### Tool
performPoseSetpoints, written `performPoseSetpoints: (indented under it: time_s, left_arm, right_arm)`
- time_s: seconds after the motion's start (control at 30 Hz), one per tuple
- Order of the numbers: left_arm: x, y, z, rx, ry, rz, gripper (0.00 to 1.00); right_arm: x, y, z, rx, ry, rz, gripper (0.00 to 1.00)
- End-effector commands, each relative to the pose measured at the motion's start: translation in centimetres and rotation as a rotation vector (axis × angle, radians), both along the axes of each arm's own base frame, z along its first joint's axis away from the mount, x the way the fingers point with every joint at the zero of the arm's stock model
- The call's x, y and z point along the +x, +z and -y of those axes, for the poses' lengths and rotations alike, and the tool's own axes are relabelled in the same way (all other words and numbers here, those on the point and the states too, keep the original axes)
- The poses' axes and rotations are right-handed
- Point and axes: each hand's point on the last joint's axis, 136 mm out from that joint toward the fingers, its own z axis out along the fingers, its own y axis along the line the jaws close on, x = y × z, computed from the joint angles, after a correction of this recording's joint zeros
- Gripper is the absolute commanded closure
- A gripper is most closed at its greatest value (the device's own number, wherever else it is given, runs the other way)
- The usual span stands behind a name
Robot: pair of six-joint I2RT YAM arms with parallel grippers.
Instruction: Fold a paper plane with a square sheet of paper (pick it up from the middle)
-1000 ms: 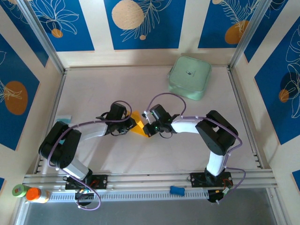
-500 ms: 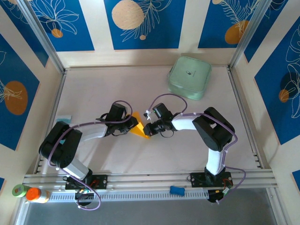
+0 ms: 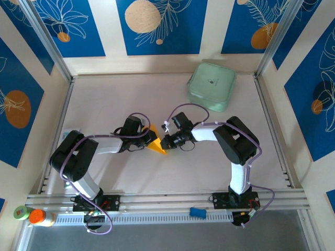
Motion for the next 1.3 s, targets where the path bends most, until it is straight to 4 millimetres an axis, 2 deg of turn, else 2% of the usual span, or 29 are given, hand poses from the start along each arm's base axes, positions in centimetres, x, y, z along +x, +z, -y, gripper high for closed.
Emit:
performPoseSetpoints:
  time_s: [0.0,0.27,0.63,0.9,1.1,1.27]
  left_arm:
    - [-0.2,-0.4,0.2,-0.008,-0.004,-0.01,0.84]
    - [-0.1,-1.3,-0.8,0.029,0.029,-0.03,0.86]
    - [-0.2,-1.7,-1.0,0.038,0.038,-0.045,0.86]
    - [0.0,-1.2,-0.6,0.012,0.026,-0.03,0.85]
    - [0.6,0.6,-0.7,-0.03,0.027,0.033,0.81]
    - [0.6,1.1,-1.3,-0.073,0.028,0.072,0.8]
  right_arm:
    - [-1.0,-1.3,0.8,-0.04,-0.007,-0.093,0.94]
    - [-0.9,-1.2,1.0,-0.026,-0.017,-0.136,0.88]
    - [-1.1,-1.2,0.9,-0.001,-0.016,-0.175,0.85]
    - [-1.4,-2.0,1.2,-0.026,-0.019,-0.204,0.9]
    - [-1.5,-2.8,1.6,-0.069,-0.036,-0.231,0.94]
    - [-1.6,-3.4,1.8,-0.086,-0.047,-0.266,0.94]
